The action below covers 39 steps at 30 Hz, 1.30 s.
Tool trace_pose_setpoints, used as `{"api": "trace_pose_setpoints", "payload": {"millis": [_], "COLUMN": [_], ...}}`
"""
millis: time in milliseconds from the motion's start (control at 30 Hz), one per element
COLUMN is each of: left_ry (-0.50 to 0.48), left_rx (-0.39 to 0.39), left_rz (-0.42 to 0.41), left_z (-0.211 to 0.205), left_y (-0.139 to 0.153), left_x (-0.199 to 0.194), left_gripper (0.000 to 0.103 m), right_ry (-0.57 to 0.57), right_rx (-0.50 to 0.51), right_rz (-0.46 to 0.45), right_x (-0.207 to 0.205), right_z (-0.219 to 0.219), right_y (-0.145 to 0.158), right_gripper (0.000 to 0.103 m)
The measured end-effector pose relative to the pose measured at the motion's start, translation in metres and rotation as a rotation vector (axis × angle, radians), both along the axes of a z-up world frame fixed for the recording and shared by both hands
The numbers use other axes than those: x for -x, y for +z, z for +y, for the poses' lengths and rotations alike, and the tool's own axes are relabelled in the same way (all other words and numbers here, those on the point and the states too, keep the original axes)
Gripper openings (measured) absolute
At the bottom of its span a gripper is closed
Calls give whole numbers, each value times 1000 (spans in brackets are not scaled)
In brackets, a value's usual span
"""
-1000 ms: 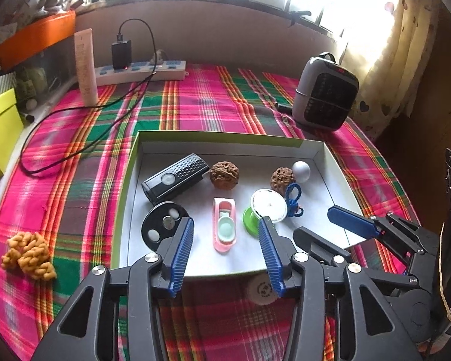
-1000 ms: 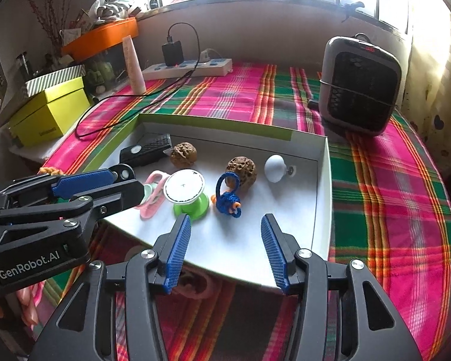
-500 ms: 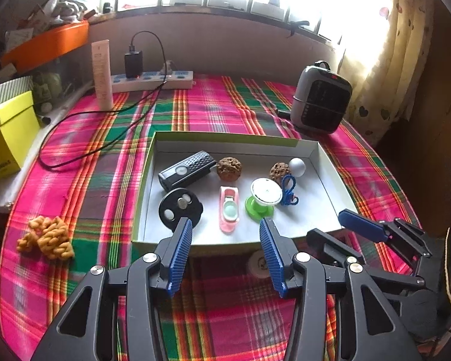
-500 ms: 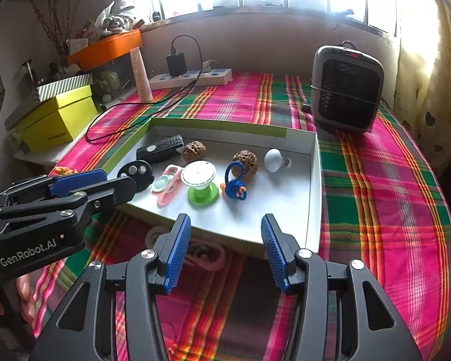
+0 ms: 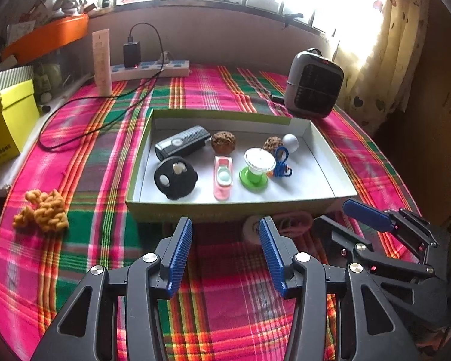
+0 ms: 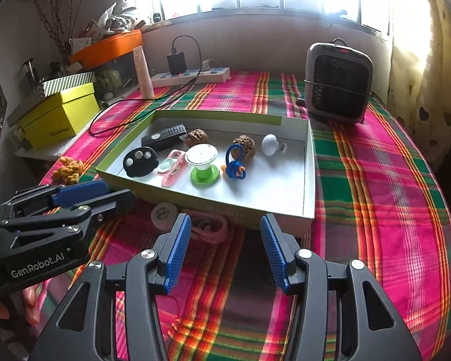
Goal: Organize objects
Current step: 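Withdraw both tools from the box toward the pink pacifier and tape roll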
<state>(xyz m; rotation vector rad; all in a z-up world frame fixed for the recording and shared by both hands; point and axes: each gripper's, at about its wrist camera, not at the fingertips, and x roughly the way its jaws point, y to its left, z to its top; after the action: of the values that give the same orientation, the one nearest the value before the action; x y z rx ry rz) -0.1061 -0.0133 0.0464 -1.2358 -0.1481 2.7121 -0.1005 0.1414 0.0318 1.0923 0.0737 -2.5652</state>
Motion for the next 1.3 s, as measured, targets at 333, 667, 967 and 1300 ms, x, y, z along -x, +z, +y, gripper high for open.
{"api": "trace_pose_setpoints", "payload": {"millis": [333,667,967,1300], "left_ry": [-24,-22,-14,14], "left_rx": [-43,-64,-74,-87], "left_rz": [-14,-47,-56,-61], "left_z": [-3,-7,-14,-27], "left_y": [-11,-23,-26,-26], "left_x": [-7,-9,-8,-7], "left_gripper": [46,46,46,46], "right_ry": [-11,47,104,235], "right_rx": [-3,22,41,37], "right_rz": [-36,-59,-86,-99], "right_x": [-5,2,11,-5], "right_z": [5,-4,-13,-27], "right_y": [-15,-21,-24,-26], "right_gripper": [50,50,50,50]}}
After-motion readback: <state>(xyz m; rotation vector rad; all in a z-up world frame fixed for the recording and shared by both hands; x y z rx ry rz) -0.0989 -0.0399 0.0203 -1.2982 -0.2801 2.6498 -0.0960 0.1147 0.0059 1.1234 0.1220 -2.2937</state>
